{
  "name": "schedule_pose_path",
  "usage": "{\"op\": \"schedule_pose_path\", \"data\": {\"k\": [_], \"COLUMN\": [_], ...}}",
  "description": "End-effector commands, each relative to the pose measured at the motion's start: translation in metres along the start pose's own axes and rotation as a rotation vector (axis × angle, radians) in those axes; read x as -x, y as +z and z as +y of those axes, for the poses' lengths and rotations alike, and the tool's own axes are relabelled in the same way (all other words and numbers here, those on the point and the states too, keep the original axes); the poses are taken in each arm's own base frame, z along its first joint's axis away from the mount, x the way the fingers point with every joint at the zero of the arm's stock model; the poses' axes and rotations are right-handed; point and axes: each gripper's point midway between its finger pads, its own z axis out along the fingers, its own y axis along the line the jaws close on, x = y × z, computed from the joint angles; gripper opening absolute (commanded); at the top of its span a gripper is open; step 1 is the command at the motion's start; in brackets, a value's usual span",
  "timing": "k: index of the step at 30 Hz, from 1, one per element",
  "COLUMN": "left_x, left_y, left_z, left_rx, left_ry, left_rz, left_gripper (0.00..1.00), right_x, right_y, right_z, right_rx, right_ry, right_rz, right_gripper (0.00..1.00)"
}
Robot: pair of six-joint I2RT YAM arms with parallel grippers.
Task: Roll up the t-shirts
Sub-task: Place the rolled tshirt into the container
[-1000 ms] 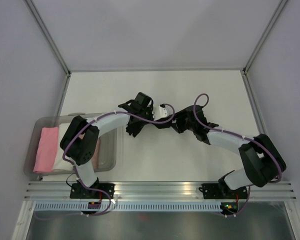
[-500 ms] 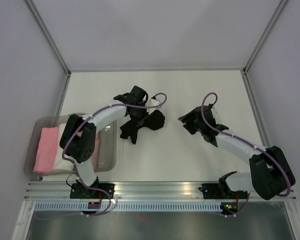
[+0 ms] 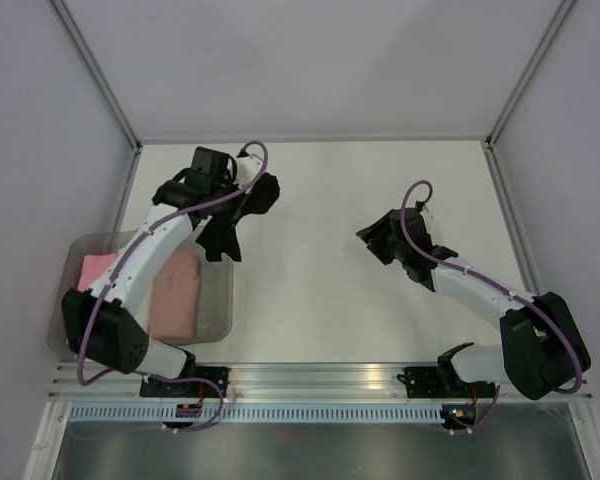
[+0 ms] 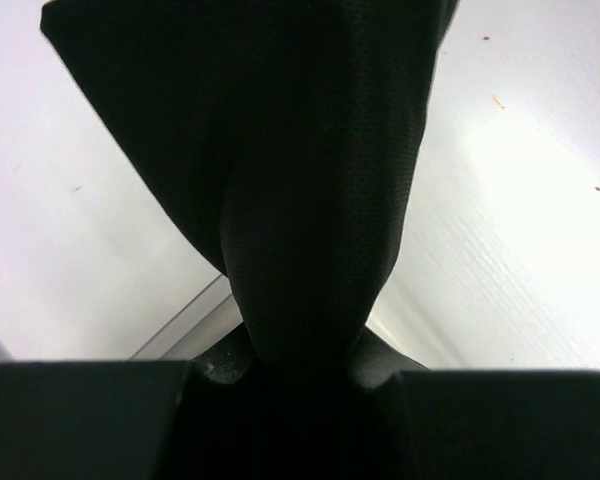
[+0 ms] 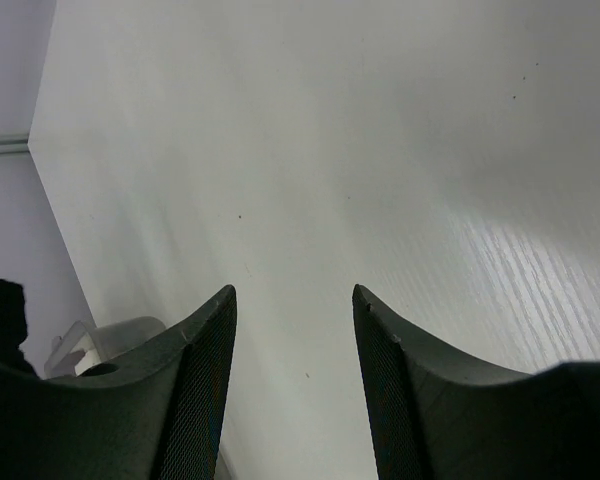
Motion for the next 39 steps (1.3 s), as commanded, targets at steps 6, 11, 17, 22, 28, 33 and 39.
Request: {"op": "schedule_pose_path", "data": {"k": [6, 11, 17, 22, 28, 33, 39], "left_x": [-0.067, -0.121, -0.154, -0.167, -0.191, -0.195, -0.178], "left_y": [-0.059, -0.043, -0.039, -0.058, -0.052, -0.030, -0.013], "left_z": [0.044, 0.052, 0.063, 0.078, 0.064, 0.053, 0.048], "left_rx": [0.294, 0.323, 0.372, 0.435, 0.404, 0.332, 0.274], "left_ry": [-0.167, -0.220, -0.269, -0.364, -0.344, -0.386, -0.419], "left_rz": [0.059, 0.187, 0.241, 0.225, 0.271, 0.286, 0.270], "left_gripper": [0.07, 0.07, 0.08, 0.07, 0.08, 0.09, 0.11], "right_x": [0.003, 0.004, 0.006, 0.006, 0.006, 0.006, 0.007], "right_y": [0.001, -0.003, -0.012, -0.016, -0.013, -0.014, -0.014], "right_z": [0.016, 0.013, 0.006, -0.001, 0.002, 0.003, -0.001], "right_rx": [0.074, 0.073, 0.071, 0.059, 0.066, 0.065, 0.053], "right_ry": [-0.024, -0.028, -0.011, -0.003, 0.000, -0.012, -0.005], "right_rz": [-0.004, -0.011, -0.037, -0.045, -0.044, -0.039, -0.049], "right_gripper": [0.56, 0.56, 0.56, 0.57, 0.56, 0.57, 0.57]}}
